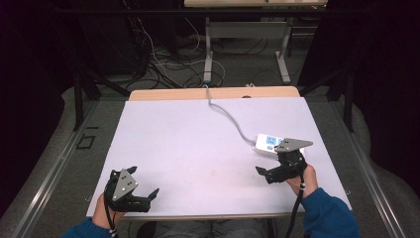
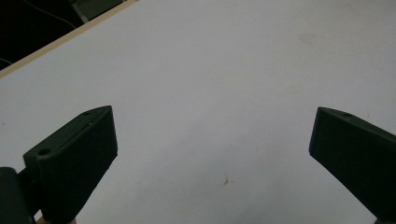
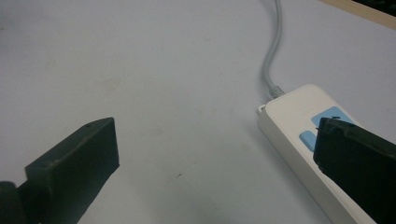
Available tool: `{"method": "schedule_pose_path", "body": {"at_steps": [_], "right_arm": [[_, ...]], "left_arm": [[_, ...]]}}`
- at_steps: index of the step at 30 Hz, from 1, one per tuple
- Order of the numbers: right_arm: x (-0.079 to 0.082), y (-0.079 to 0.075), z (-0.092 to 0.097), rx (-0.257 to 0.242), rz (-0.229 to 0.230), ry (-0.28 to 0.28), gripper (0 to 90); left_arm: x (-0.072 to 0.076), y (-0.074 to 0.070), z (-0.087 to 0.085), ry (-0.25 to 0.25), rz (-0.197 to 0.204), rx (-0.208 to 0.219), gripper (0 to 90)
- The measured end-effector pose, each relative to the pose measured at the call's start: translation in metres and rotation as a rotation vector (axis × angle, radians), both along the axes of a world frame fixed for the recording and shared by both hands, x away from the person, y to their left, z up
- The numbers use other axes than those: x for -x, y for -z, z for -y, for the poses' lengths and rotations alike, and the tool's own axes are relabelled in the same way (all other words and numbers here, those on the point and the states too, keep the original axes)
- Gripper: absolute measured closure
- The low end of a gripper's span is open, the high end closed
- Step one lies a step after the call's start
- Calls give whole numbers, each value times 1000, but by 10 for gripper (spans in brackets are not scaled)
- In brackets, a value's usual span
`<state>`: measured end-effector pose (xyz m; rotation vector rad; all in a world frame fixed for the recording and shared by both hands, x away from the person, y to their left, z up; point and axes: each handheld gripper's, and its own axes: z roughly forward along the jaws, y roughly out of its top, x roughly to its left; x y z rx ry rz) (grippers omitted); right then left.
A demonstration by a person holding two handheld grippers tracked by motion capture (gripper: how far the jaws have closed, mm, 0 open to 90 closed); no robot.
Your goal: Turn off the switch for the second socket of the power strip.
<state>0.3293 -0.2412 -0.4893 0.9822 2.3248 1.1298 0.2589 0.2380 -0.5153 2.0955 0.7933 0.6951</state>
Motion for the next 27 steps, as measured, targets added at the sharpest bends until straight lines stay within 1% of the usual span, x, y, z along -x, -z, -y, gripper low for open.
{"method": "schedule_pose_path", "body": {"at_steps": [1,2,3,5,7,8,9,11,12,13,16,18,19,20,21,23,24,25,26,27], "right_arm": [[1,0,-1,5,-6,-12,0],[2,1,-2,3,0,-10,0],[3,1,-3,6,-9,-17,0],[6,2,-5,5,0,-21,0],[8,2,-6,12,-7,-32,0],[9,3,-7,10,-2,-28,0],[10,2,-7,20,-7,-35,0],[12,4,-9,18,-1,-37,0],[13,4,-10,23,-13,-43,0],[14,4,-11,18,-8,-38,0],[18,5,-13,24,-8,-51,0],[19,6,-14,29,2,-58,0],[21,6,-14,32,-12,-61,0],[22,7,-16,28,0,-53,0],[23,7,-16,32,-10,-63,0],[24,7,-17,35,-4,-71,0],[25,7,-17,48,-13,-84,0],[26,8,-18,42,-2,-79,0],[27,8,-19,38,-7,-75,0],[28,9,-19,40,-6,-76,0]], "left_arm": [[0,0,0,0,0,0,11],[0,0,0,2,4,-6,11],[0,0,0,0,-3,4,11],[0,0,0,1,6,-8,11],[0,0,0,1,5,-8,11],[0,0,0,1,5,-9,11],[0,0,0,1,5,-8,11],[0,0,0,1,3,-5,11],[0,0,0,1,5,-9,11],[0,0,0,1,5,-9,11],[0,0,0,1,5,-9,11],[0,0,0,0,-1,0,11],[0,0,0,0,-1,0,11],[0,0,0,0,0,-2,11],[0,0,0,0,-1,-1,11],[0,0,0,0,-1,-1,11],[0,0,0,0,-2,0,11],[0,0,0,0,-4,2,11],[0,1,1,-1,-4,11,11],[0,1,1,-1,-3,9,11]]}}
